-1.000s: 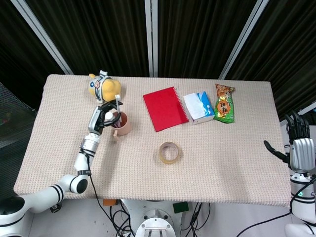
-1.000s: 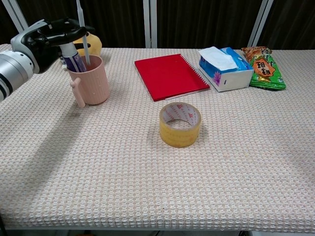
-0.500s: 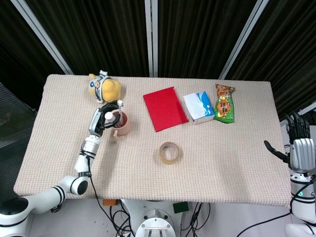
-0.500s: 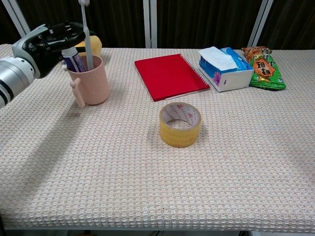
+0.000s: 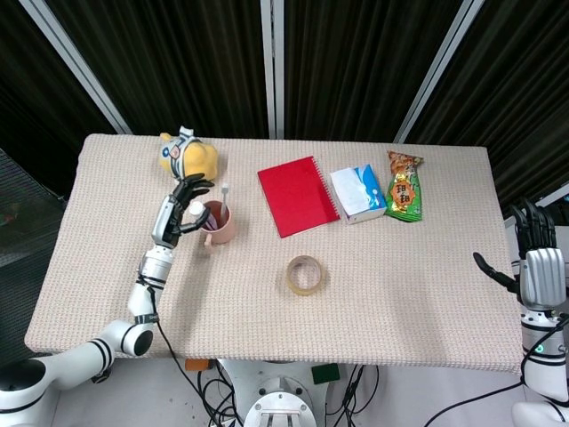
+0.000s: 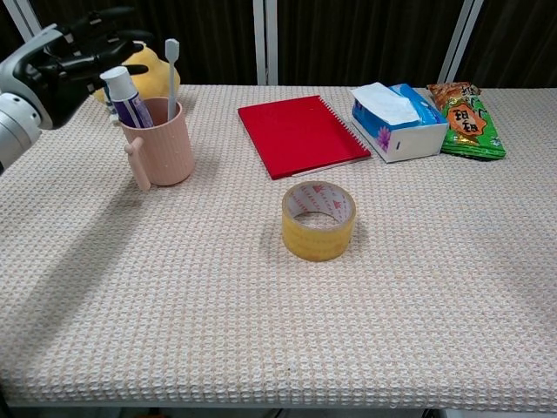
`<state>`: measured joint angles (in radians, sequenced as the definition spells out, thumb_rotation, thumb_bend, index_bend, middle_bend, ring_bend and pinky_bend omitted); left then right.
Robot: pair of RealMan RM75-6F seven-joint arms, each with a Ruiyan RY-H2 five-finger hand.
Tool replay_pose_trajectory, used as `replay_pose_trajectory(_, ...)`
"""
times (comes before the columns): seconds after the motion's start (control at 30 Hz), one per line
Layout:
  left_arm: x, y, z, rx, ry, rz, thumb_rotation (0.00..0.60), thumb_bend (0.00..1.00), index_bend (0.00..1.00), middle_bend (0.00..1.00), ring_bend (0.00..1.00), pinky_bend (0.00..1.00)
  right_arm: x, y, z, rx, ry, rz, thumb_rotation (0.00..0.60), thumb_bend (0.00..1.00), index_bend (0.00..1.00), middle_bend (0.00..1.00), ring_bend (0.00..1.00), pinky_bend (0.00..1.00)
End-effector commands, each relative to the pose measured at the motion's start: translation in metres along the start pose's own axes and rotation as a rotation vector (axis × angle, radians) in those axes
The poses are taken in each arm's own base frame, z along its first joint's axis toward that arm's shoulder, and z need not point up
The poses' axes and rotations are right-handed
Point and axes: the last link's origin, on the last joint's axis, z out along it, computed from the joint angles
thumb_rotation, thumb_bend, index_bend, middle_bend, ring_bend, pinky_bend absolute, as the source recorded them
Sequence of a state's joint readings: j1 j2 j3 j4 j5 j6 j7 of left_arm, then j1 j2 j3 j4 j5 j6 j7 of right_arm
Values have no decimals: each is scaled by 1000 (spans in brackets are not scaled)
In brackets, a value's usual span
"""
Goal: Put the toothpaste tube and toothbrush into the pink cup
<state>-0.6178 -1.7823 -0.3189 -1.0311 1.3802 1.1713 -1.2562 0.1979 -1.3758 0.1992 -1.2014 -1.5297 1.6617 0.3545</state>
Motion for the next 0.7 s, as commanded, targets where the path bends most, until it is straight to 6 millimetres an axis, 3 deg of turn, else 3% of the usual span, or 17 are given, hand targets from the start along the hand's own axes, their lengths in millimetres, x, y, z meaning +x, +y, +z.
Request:
replay_pose_trajectory(0.03, 19, 22, -13, -96, 27, 76, 600, 278, 201, 259, 135, 209, 2, 0, -1, 4, 0, -6, 600, 451, 0, 0, 0, 0)
replay_pose_trajectory(0.13, 49, 42, -34, -127, 59, 283, 600, 270, 237, 228, 135, 231, 5, 3, -4, -7, 4, -50, 600, 446, 0, 0, 0, 0)
replay_pose_trajectory(0.27, 103, 68, -81, -110, 151, 839, 600, 276, 278, 215, 134, 222, 8, 11, -16, -56, -20, -109, 600, 440, 0, 0, 0, 0)
replay_pose_trajectory(0.37, 129, 73, -122, -21, 200, 1143, 598, 276, 249, 152, 107, 208, 13, 17, -28, -88, -45, -147, 600, 428, 0, 0, 0, 0)
replay_pose_trajectory(0.47, 144, 73, -163, 83, 158, 1368, 567, 273, 227, 133, 91, 195, 21, 23, -42, -115, -94, -222, 600, 402, 0, 0, 0, 0)
replay_pose_trajectory(0.57, 148, 74, -197, 188, 75, 1535, 523, 208, 184, 133, 57, 163, 31, 29, -57, -135, -198, -371, 600, 373, 0, 0, 0, 0)
replay_pose_trajectory(0.63, 144, 77, -211, 217, 61, 1550, 413, 157, 173, 133, 51, 155, 37, 28, -63, -143, -247, -453, 599, 366, 0, 0, 0, 0)
replay_pose_trajectory(0.7, 140, 81, -222, 223, 51, 1558, 343, 138, 173, 133, 51, 153, 40, 23, -71, -155, -286, -481, 590, 365, 0, 0, 0, 0)
